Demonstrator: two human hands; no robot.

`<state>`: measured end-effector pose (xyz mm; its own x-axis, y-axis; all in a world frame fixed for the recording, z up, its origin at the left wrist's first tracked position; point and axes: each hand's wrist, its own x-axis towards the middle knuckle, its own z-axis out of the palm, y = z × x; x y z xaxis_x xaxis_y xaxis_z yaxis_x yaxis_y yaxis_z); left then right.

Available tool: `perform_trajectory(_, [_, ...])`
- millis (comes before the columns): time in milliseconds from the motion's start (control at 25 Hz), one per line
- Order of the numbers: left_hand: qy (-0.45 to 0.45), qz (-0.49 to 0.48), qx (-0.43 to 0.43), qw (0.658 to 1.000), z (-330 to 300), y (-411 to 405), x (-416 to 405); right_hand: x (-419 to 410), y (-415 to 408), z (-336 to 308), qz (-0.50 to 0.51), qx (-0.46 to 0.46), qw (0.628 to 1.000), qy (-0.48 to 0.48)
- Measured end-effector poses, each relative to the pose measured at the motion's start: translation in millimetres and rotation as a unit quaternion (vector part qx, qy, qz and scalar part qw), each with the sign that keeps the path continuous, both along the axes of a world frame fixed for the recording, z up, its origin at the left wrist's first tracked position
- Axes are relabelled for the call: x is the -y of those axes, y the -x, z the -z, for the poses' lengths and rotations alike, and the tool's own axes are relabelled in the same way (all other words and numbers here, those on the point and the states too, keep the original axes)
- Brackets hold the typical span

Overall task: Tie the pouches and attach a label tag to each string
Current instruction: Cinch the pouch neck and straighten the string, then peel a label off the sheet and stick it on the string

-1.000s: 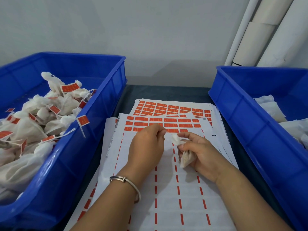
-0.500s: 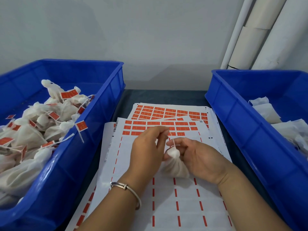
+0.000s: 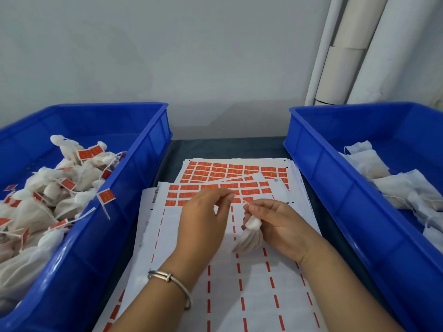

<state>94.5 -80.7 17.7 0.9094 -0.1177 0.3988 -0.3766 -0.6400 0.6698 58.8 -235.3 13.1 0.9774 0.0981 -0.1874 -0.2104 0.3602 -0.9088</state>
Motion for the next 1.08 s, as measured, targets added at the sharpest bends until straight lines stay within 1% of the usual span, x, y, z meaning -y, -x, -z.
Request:
perform_trajectory(80, [-0.002,-0.023,-0.043,0.999,-5.6,-11.4,-6.0,2.8,-2.0,1.2,0.018,-0.021,0.998,-0.052])
perform_trajectory(160, [-0.011,-0.024,-0.084,0.996,-9.8,-25.7,-5.7,7.8,-4.2,3.4,0.046,-0.038,0.992,-0.114])
perform_trajectory(240, [-0.050,0.004,-0.120,0.991,-7.9,-37.7,5.3,12.5,-6.4,6.2,0.075,-0.047,0.983,-0.162])
perform_trajectory(360, [-0.139,0.042,-0.167,0.975,8.8,-49.6,31.4,17.7,-9.7,10.3,0.134,-0.060,0.967,-0.207])
perform_trajectory(440, [-0.165,0.058,-0.182,0.968,21.7,-55.3,43.2,18.6,-11.0,12.7,0.160,-0.058,0.959,-0.228])
perform_trajectory(560, [-0.183,0.084,-0.164,0.966,39.2,-60.7,49.4,19.4,-13.2,15.4,0.157,-0.055,0.958,-0.234])
perform_trajectory(720, [-0.217,0.099,-0.079,0.968,56.8,-63.4,46.3,17.5,-15.6,18.8,0.149,-0.056,0.960,-0.231])
perform_trajectory(800, [-0.227,0.106,-0.059,0.966,60.1,-66.4,46.4,16.9,-16.2,20.4,0.149,-0.059,0.961,-0.226])
perform_trajectory(1080, [-0.252,0.090,-0.115,0.957,61.9,-69.2,50.4,14.4,-17.4,20.3,0.145,-0.061,0.962,-0.222])
